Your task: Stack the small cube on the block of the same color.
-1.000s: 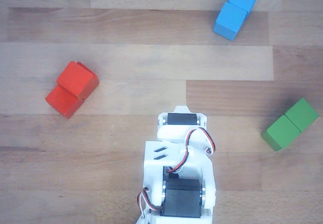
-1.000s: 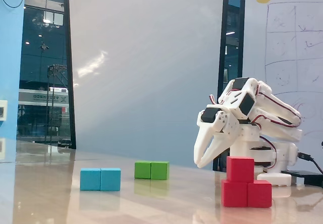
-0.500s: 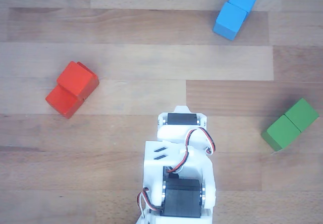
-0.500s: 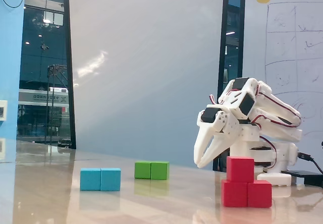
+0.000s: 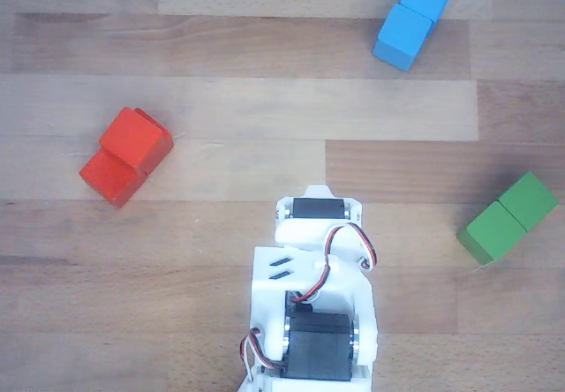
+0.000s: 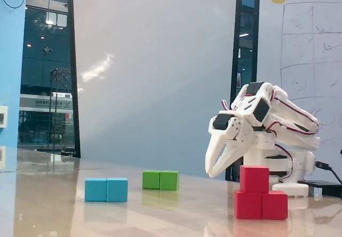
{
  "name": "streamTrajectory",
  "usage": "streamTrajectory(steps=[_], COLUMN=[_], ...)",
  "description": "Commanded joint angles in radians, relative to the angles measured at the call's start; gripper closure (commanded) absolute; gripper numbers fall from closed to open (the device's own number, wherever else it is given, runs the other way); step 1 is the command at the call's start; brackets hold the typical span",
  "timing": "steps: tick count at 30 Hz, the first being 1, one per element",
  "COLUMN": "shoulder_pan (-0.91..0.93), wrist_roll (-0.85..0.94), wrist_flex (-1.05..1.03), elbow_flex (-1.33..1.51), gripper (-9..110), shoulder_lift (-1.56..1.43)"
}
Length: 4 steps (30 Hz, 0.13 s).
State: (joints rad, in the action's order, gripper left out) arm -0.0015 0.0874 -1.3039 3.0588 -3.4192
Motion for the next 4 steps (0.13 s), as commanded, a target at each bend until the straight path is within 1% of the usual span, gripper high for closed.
streamTrajectory(steps=[1, 4], shoulder_pan=[0.009, 0.009], wrist_roll=[-0.008, -0.008], wrist_flex=[-0.005, -0.005], elbow_flex=[-0.012, -0.012], gripper=[101, 101], shoulder_lift=[-0.031, -0.031])
